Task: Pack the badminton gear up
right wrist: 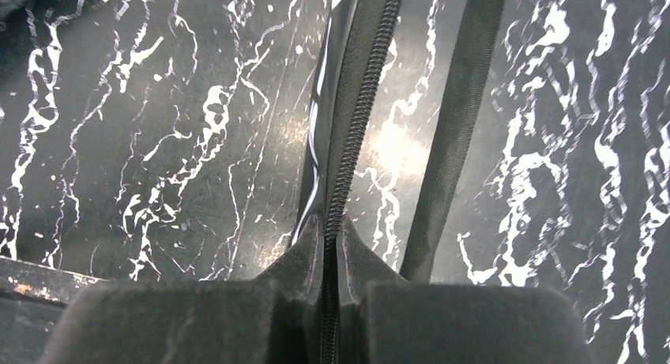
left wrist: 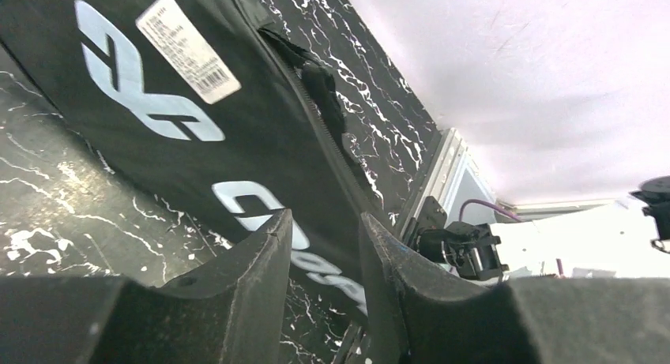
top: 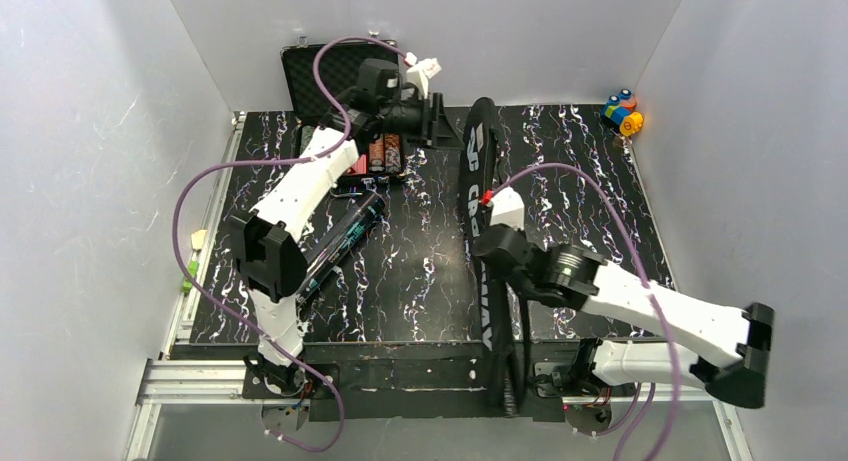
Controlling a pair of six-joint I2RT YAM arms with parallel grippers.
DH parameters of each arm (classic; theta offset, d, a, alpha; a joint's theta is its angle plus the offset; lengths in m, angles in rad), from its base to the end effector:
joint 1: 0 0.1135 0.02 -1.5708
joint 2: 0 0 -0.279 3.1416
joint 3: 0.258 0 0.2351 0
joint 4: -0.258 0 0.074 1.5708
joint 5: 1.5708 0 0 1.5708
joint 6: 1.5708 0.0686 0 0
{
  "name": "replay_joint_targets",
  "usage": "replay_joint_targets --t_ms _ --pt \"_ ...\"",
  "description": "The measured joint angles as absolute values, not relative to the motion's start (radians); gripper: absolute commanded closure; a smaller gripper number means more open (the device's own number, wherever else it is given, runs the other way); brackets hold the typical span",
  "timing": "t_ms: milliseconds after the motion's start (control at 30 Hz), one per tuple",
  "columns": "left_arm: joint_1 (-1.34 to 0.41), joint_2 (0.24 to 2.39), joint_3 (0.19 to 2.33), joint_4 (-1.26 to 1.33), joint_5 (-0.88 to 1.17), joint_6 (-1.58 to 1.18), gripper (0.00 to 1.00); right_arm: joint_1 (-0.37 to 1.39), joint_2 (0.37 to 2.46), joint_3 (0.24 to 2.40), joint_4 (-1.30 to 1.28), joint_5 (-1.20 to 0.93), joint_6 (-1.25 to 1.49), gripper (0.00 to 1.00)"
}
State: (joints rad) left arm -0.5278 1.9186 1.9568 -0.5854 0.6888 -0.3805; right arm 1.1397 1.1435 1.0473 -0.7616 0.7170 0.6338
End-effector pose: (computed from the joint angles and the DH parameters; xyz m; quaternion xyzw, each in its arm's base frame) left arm 0.3654 -0.2635 0.3784 0.2253 0.8063 -0.4668 0.2851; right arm 0.1323 0.1798 0.3102 -0.1011 0.8803 0.0455 0.4614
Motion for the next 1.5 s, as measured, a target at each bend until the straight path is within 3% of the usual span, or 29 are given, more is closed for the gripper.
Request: replay_joint_targets --t_ms 100,300,400,533,667,1000,1133,1500 --pt "-0.469 1.905 1.957 -0.583 0.759 -0.377 0.63 1.139 1.021 1.013 -0.721 0.717 0.512 0.99" --pt "-0.391 1.884 2.016 -0.665 0.881 -0.297 0.11 1.139 0.943 1.016 -0.623 0.682 0.285 0.99" --pt "-0.374 1.846 2.065 -0.765 0.933 -0.179 0.03 1.139 0.974 1.040 -0.618 0.638 0.183 0.99" --pt "-0.332 1.750 2.151 -0.935 1.010 0.084 0.02 1.139 0.987 1.065 -0.621 0.586 0.051 0.99" --pt "-0.268 1.552 2.104 -1.040 1.039 0.388 0.02 1.148 1.012 1.093 -0.625 0.563 -0.052 0.99" --pt "-0.271 1.058 1.567 -1.265 1.017 1.193 0.02 1.217 1.103 1.117 -0.556 0.527 -0.266 0.99" --pt "-0.272 1.014 1.417 -1.212 0.989 1.280 0.02 1.274 1.135 1.118 -0.518 0.546 -0.336 0.99" --pt "-0.414 1.106 1.409 -1.210 0.891 1.422 0.02 1.415 1.191 1.138 -0.433 0.645 -0.498 0.99"
